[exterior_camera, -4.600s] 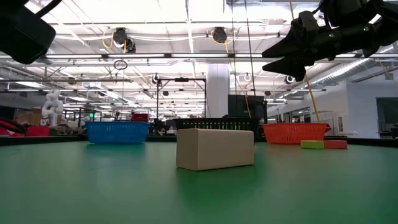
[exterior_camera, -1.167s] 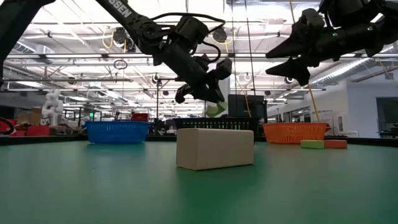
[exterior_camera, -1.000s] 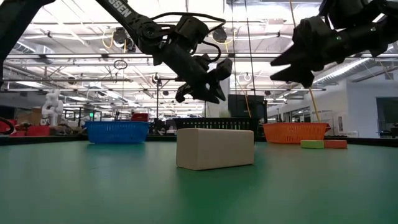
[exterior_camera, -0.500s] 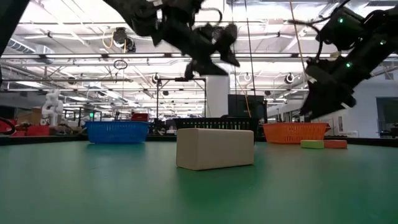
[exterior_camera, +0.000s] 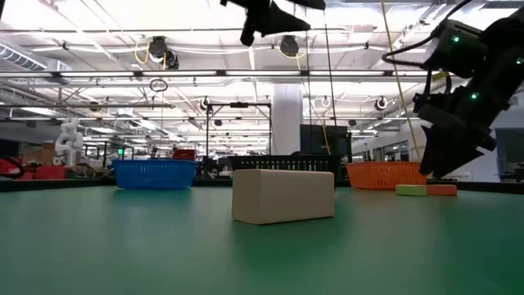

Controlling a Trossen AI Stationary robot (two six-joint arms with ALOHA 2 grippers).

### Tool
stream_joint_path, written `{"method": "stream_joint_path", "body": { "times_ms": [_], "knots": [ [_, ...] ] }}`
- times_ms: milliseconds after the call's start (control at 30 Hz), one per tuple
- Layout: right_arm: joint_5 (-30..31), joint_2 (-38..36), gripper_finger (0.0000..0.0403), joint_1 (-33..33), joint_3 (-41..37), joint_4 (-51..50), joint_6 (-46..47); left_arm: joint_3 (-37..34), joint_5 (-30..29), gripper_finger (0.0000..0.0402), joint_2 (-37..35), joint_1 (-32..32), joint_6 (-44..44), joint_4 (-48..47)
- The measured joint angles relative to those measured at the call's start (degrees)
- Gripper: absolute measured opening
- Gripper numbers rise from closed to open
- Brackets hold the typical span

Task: Sort & place blocks by color
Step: Put the top orange block into the orange bin

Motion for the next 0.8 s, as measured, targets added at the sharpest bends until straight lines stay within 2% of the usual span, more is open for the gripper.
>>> {"method": "stream_joint_path", "body": {
  "times_ms": [167,567,700,800],
  "knots": [
    [1.9,3.9,0.0240,4.3,0.0,1.1,4.5,0.0,-3.4,0.0214,0.2,-1.7,0.5,-0.8],
    [5.3,14.6,0.0235,10.9,0.1,3.9,10.5,0.0,-3.9,0.0214,0.2,-2.8,-1.6,-3.8],
    [6.1,18.2,0.0209,11.6,0.3,4.0,10.8,0.0,-3.9,0.0214,0.2,-2.8,-1.9,-4.2],
    [5.7,19.4,0.0169,11.6,0.3,3.9,10.8,0.0,-3.9,0.0214,0.2,-2.8,-2.0,-4.3]
  ]
}}
